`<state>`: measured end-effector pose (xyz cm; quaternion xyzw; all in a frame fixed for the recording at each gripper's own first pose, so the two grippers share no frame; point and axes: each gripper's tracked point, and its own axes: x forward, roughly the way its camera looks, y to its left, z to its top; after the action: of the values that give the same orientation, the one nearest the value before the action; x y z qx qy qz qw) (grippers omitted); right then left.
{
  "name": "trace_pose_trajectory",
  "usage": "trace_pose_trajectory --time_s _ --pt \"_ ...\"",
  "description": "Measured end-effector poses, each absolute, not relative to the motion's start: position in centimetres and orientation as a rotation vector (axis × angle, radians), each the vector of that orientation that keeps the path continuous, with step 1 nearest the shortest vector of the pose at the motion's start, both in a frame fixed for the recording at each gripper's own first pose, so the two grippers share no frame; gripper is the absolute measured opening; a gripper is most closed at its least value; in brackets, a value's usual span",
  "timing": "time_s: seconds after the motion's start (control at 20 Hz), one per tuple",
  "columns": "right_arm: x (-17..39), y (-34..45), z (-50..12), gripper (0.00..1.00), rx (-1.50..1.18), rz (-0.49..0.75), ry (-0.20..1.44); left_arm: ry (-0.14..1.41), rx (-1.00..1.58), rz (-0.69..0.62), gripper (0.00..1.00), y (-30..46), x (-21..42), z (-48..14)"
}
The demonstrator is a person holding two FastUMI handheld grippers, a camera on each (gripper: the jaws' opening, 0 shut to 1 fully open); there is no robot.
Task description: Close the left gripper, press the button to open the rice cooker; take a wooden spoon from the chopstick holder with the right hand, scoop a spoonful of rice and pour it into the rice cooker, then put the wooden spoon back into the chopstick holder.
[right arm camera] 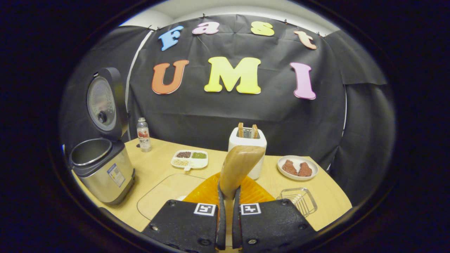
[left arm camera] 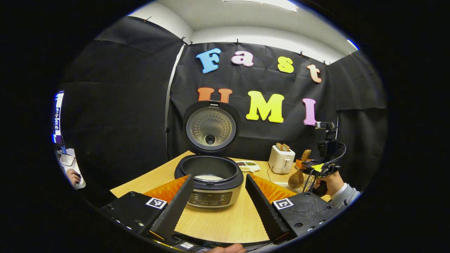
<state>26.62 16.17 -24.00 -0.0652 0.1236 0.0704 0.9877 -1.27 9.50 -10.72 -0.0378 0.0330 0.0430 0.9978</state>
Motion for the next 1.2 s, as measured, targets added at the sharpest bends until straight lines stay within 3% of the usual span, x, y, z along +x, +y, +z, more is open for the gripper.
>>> trace_pose_trajectory --time_s 0.25,0.75,1.2 --pt "26.5 15.9 -25.8 0.12 -0.149 0.132 0.238 0.084 -0.085 0.059 0.94 9.0 -0.9 -11.6" --pt "25.1 20.6 -27.5 0.13 0.222 0.301 0.422 0.095 -0.057 0.074 0.94 9.4 -0.5 -11.8" --pt "26.0 21.1 -27.6 0.12 0.596 0.336 0.491 0.103 -0.057 0.079 0.95 9.5 -0.5 -12.1"
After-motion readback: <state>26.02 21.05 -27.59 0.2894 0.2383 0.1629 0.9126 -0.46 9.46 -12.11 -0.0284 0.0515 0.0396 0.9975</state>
